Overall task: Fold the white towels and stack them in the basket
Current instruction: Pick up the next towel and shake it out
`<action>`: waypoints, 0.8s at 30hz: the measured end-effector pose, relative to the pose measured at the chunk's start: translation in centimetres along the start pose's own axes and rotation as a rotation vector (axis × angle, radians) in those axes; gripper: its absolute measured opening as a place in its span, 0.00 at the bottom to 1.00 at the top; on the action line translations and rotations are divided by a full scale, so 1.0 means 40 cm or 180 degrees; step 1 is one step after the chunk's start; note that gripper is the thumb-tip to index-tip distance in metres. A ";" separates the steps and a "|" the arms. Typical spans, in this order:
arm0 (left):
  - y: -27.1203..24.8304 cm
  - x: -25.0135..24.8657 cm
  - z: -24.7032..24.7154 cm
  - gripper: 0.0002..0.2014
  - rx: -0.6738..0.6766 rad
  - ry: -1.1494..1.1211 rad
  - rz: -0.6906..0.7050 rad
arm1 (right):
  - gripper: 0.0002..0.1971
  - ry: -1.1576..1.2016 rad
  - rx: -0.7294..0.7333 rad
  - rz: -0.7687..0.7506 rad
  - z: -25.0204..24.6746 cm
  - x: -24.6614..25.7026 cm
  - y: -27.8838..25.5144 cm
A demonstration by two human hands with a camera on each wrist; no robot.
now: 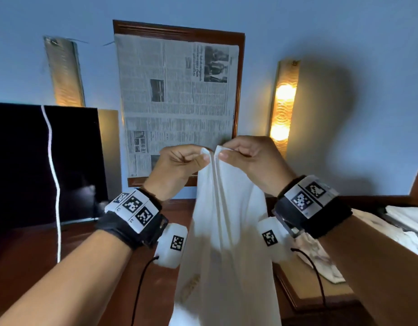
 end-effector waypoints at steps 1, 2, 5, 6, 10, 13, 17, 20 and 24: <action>0.003 -0.006 0.005 0.09 0.0031 -0.0037 0.0020 | 0.05 0.0022 -0.0007 -0.0020 -0.002 0.006 0.003; 0.006 -0.008 0.010 0.11 0.0068 -0.0060 0.0030 | 0.05 0.0018 -0.0021 -0.0064 -0.004 0.011 0.005; 0.016 -0.002 0.011 0.09 0.0062 -0.0033 0.0025 | 0.05 -0.0025 -0.0100 -0.0233 -0.017 0.031 0.007; 0.018 -0.001 0.016 0.09 0.0085 -0.0040 0.0012 | 0.04 -0.0038 -0.0124 -0.0280 -0.021 0.037 0.007; 0.020 0.001 0.033 0.08 0.0196 -0.0168 -0.0007 | 0.04 -0.0019 -0.0122 -0.0281 -0.021 0.044 0.006; 0.017 0.001 0.043 0.07 0.0167 -0.0197 -0.0082 | 0.05 0.0023 -0.0126 -0.0221 -0.020 0.029 0.003; 0.014 0.015 0.045 0.05 -0.0073 -0.0156 -0.0210 | 0.06 0.0176 0.0132 -0.0139 0.016 0.001 -0.005; 0.000 0.043 0.040 0.07 -0.0279 -0.0153 -0.0438 | 0.06 0.0158 0.0383 0.0025 0.046 -0.029 -0.018; -0.041 0.089 0.054 0.09 -0.0247 -0.0001 -0.0915 | 0.10 0.0227 0.0292 0.0315 0.054 -0.080 -0.046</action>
Point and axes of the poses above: each hand's wrist, its own y-axis towards the middle knuckle, its own z-axis out of the palm, x = y × z, the point moved 7 cm from there along y, towards the middle knuckle, and after that the axes turned 7 degrees about -z, right-handed, at the moved point
